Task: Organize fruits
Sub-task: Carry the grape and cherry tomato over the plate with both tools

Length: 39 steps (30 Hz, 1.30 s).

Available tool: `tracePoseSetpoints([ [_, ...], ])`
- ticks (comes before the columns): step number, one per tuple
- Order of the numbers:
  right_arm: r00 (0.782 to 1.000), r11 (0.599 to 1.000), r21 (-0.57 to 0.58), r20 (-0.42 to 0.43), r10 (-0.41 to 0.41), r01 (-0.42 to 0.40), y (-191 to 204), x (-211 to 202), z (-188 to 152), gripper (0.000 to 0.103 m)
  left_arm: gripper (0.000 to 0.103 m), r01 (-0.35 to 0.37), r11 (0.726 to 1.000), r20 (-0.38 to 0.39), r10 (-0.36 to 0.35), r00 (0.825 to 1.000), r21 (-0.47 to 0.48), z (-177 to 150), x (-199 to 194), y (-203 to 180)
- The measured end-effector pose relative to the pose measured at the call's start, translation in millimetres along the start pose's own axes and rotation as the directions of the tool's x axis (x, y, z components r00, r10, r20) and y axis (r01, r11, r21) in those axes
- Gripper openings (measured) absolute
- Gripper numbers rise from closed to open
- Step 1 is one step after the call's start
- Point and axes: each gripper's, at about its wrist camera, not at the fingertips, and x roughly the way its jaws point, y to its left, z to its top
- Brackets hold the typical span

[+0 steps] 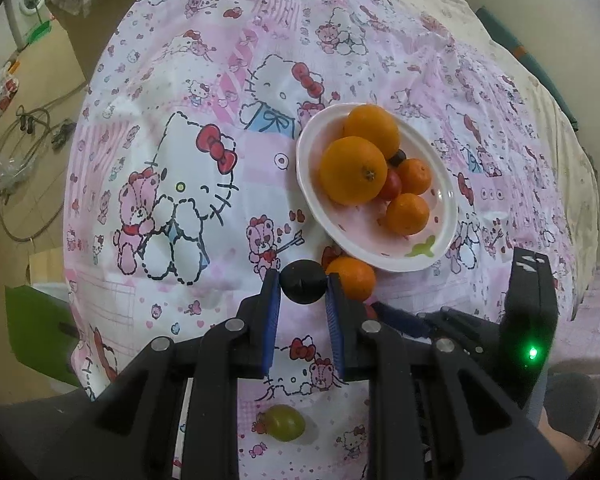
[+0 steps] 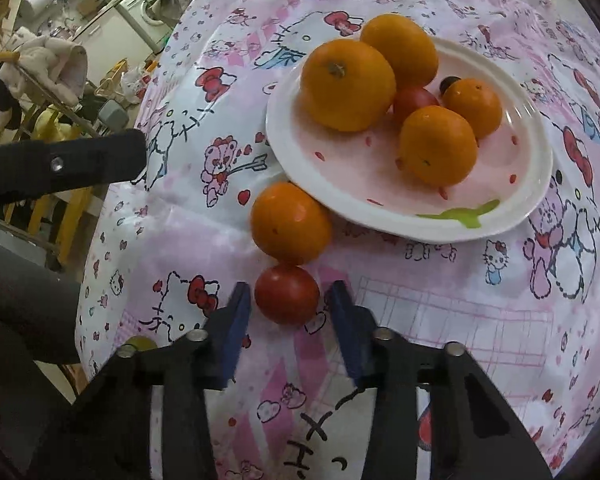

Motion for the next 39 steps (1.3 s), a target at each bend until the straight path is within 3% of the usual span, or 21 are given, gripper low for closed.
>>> tracePoseSetpoints([
  [10,0.999,0.999,0.012,0.011,0.048,-0.048,4,-13,-10,0.034,0.019,-0.019,1.000,0.013,0.019,1.000,0.006,0,1,0],
  [19,0.994,0.996,0.039,0.083,0.074,-0.078,-3,-46,-15,0.034,0.019,-0.027,0.999,0.044,0.025,0.999,0.024,-1,-1,-2],
  [25,0.988,0.995,0.071,0.142,0.060,-0.070,-18,-81,-19,0.034,0.019,-0.038,0.997,0.094,0.032,0.995,0.067,-1,-9,-13],
  [32,0.975,0.988,0.142,0.222,0.028,-0.061,-51,-120,-25,0.034,0.019,-0.031,0.998,0.098,0.024,0.995,0.064,0,-9,-26],
  [39,0.960,0.980,0.196,0.280,-0.027,-0.030,-83,-148,-18,0.034,0.019,0.001,0.988,0.127,-0.021,0.992,0.156,-1,-11,-56],
])
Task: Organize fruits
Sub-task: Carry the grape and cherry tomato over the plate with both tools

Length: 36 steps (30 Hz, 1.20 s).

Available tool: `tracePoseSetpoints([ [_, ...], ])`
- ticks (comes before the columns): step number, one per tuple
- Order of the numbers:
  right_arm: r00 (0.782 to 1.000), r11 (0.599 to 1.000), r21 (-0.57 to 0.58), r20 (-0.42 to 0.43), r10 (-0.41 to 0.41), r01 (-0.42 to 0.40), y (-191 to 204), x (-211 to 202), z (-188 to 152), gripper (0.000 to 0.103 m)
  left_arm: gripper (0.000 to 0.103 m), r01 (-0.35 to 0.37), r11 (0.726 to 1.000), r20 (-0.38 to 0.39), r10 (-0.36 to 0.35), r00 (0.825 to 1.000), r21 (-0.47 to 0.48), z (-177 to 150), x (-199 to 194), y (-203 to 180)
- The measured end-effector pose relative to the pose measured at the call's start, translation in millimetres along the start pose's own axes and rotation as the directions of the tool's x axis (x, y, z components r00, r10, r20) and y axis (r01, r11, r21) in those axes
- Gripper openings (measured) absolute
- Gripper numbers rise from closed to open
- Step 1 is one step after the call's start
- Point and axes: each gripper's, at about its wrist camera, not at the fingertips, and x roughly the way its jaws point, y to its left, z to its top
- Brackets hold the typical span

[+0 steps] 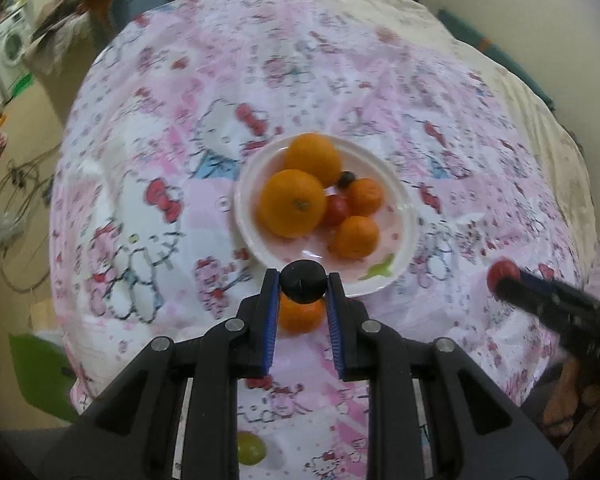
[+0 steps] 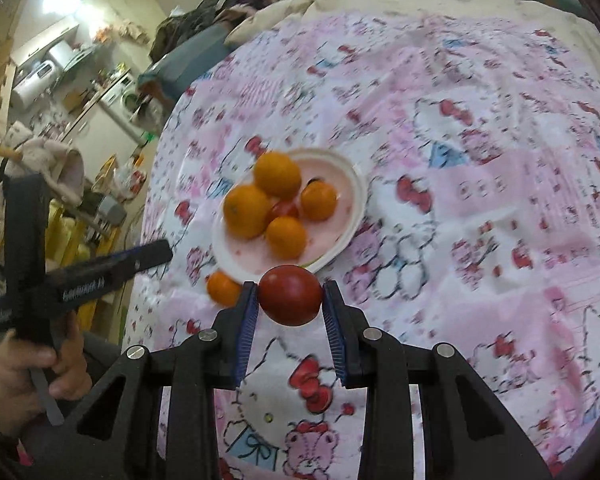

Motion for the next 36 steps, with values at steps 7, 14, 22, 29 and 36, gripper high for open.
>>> tracePoseSetpoints([
  [7,0.999,1.000,0.025,0.047,0.009,-0.010,-12,-3,23,0.034,0.019,-0.024,0.999,-0.009,0.024,1.000,0.037,4,11,-8],
  [14,0.998,0.999,0.048,0.051,0.021,-0.024,-21,11,43,0.034,0.019,-0.024,0.998,-0.041,0.027,0.999,0.058,13,27,-12],
  [22,0.999,0.996,0.086,-0.015,0.038,-0.036,-31,43,53,0.034,0.019,-0.008,0.995,-0.068,0.015,0.998,0.098,11,46,-24],
  [29,0.995,0.997,0.070,-0.096,0.034,-0.027,-26,81,53,0.034,0.020,0.002,0.995,-0.083,0.006,0.997,0.098,17,73,-29],
  [36,0.992,0.995,0.095,-0.121,0.041,-0.029,-28,98,52,0.035,0.020,0.004,0.999,-0.089,0.000,0.996,0.040,21,84,-21],
])
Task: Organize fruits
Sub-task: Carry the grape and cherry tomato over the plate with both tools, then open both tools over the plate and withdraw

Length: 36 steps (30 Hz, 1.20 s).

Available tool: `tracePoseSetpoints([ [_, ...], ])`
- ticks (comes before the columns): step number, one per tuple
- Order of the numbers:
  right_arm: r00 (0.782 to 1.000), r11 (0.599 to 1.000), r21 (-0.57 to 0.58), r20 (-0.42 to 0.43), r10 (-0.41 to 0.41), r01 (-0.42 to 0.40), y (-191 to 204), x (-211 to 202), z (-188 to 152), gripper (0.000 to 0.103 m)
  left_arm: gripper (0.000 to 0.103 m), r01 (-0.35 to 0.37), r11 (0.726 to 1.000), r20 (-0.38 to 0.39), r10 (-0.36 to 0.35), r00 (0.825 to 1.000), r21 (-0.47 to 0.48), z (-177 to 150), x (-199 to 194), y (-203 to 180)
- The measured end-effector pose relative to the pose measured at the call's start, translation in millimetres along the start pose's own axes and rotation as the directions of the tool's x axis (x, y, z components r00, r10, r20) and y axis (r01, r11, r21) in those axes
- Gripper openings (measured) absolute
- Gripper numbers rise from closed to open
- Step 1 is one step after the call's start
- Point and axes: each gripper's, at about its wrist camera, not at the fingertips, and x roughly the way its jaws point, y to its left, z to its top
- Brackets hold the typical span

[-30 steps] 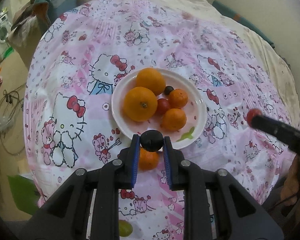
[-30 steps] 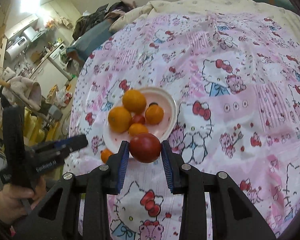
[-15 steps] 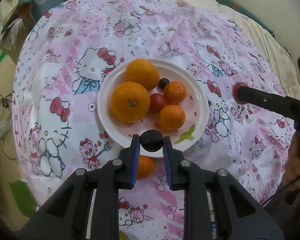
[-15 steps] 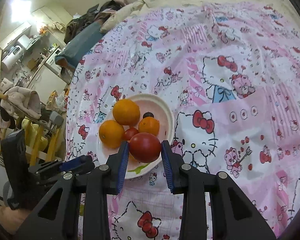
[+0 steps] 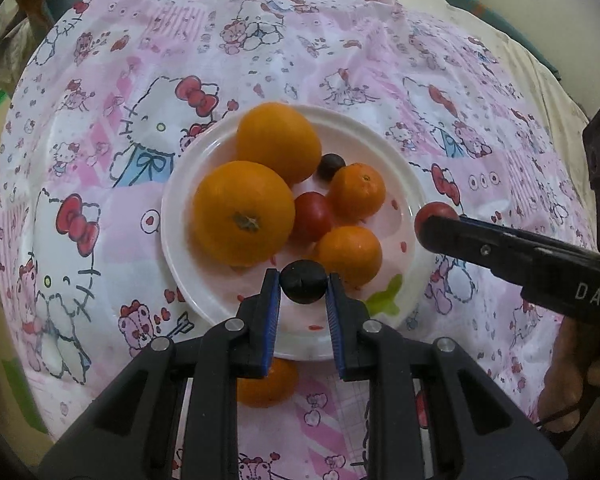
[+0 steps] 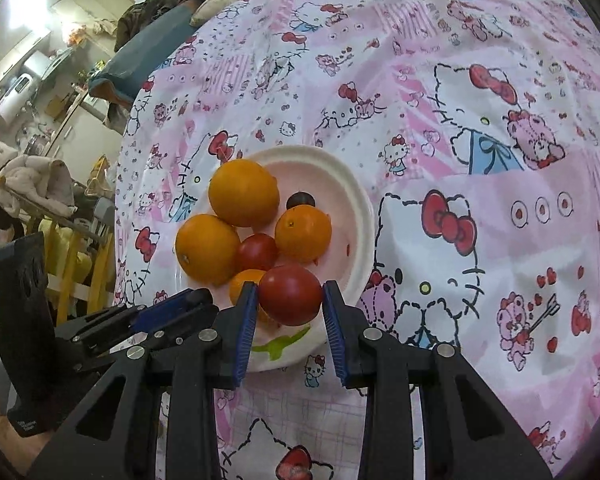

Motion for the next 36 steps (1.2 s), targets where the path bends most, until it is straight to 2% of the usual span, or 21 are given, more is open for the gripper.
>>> tracePoseSetpoints([
  [6,1.000,1.000,0.011,0.002,0.019,-0.019,2,0,3,0.036,0.020,0.000,1.000,-0.018,0.000,1.000,-0.018,0,4,0],
  [8,1.000,1.000,0.016,0.001,0.020,-0.020,2,1,4,0.037,0.024,0.006,1.000,-0.014,-0.006,1.000,-0.025,1,3,1],
  [10,1.000,0.999,0.025,0.000,0.026,-0.026,0,1,4,0.037,0.042,0.020,0.999,0.015,-0.019,1.000,-0.040,2,0,3],
  [12,1.000,0.999,0.027,0.004,0.027,-0.027,0,0,4,0.037,0.053,0.010,0.999,0.039,-0.008,0.999,-0.049,3,-3,4],
  [14,0.999,0.999,0.025,0.009,0.032,-0.032,1,-1,4,0.037,0.061,-0.012,0.999,0.048,0.015,0.999,-0.052,4,-5,4],
  [16,1.000,0.999,0.023,0.007,0.029,-0.030,2,-1,4,0.038,0.068,-0.004,0.998,0.047,0.007,0.999,-0.061,4,-6,6],
  [18,1.000,0.999,0.028,0.007,0.025,-0.025,1,-1,4,0.045,0.075,-0.002,0.998,0.047,0.005,0.999,-0.068,4,-8,6],
  [19,1.000,0.999,0.031,0.010,0.024,-0.024,1,-2,4,0.054,0.077,0.000,0.998,0.051,0.003,0.999,-0.070,3,-9,7],
  [20,1.000,0.999,0.032,0.014,0.018,-0.019,1,-2,4,0.057,0.077,0.004,0.998,0.055,0.000,0.998,-0.070,3,-10,7],
  [31,0.999,1.000,-0.011,0.041,-0.017,0.018,11,-14,5,0.057,0.078,0.003,0.998,0.089,0.003,0.996,-0.065,3,-26,14],
  [34,0.998,1.000,0.000,0.062,-0.030,0.031,11,-20,2,0.066,0.078,0.021,0.997,0.109,-0.013,0.994,-0.068,1,-34,20],
  [36,0.997,0.999,0.016,0.071,-0.033,0.032,12,-25,-1,0.068,0.082,-0.004,0.998,0.120,0.011,0.993,-0.064,-1,-40,23],
])
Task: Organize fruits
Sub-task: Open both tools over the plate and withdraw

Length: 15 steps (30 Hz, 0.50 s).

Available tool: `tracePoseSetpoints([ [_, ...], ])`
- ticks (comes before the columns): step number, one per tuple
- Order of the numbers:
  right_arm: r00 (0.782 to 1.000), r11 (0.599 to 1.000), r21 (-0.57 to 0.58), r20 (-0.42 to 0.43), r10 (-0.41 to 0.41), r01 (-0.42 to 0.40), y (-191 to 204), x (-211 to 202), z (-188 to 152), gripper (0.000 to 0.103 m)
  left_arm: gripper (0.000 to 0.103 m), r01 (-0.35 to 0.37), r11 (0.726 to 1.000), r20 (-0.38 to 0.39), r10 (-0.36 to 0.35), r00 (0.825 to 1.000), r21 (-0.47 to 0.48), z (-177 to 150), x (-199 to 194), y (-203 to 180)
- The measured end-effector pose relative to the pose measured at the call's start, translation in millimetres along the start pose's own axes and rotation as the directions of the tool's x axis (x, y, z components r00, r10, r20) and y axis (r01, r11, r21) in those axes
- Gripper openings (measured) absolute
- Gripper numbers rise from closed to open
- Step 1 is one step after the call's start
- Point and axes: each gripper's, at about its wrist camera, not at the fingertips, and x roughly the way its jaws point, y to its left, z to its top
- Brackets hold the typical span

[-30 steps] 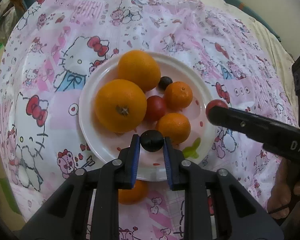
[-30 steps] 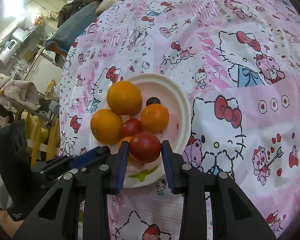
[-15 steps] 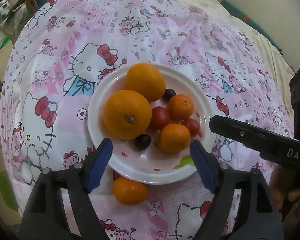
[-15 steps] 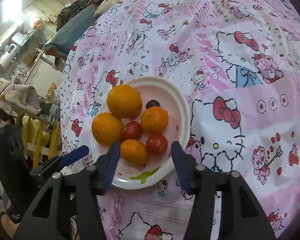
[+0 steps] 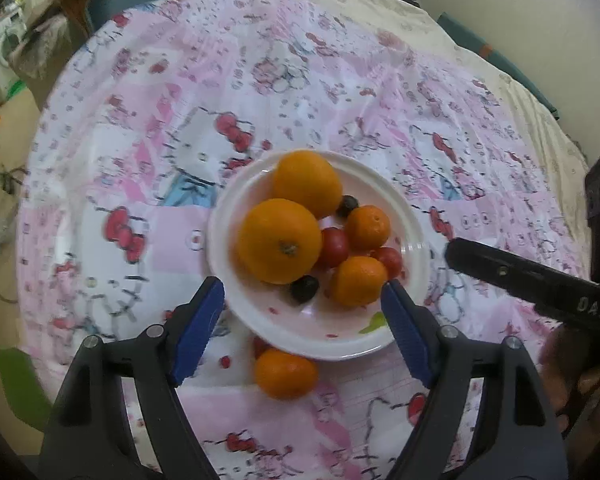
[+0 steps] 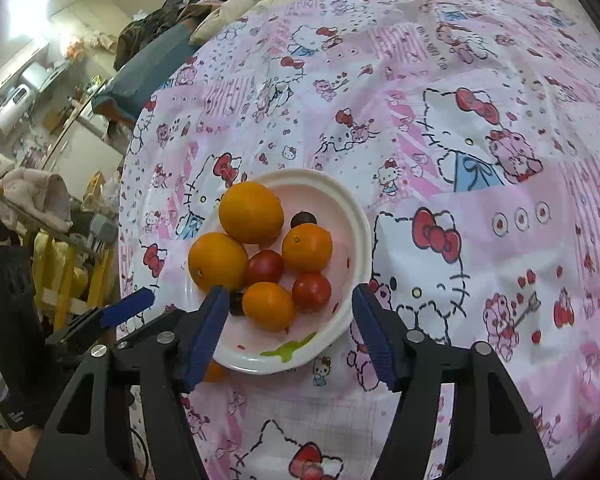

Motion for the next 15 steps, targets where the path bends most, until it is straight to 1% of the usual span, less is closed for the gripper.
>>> tracePoseSetpoints([
  [1,1.000,1.000,0.004,0.003,0.002,-0.002,1,-3,-2,0.070,0.087,-0.011,1.000,0.009,0.011,1.000,0.003,-1,-4,2],
  [3,1.000,1.000,0.008,0.009,0.002,-0.002,4,-7,-6,0.073,0.088,-0.019,1.000,0.029,0.019,0.999,0.003,-3,-13,5],
  [5,1.000,1.000,0.013,0.018,0.001,-0.002,7,-14,-11,0.079,0.089,-0.031,0.999,0.038,0.030,0.999,0.008,-4,-19,9],
  [8,1.000,1.000,0.007,0.027,0.010,-0.010,15,-22,-19,0.081,0.089,-0.047,0.999,0.035,0.046,0.998,0.012,-7,-26,15],
  [11,0.999,1.000,0.000,0.048,0.009,-0.009,21,-31,-27,0.082,0.089,-0.057,0.998,0.033,0.057,0.998,-0.011,-10,-34,24],
  [15,0.999,0.999,0.024,0.039,0.026,-0.027,22,-36,-41,0.083,0.089,-0.124,0.992,0.022,0.124,0.992,-0.021,-14,-47,36],
])
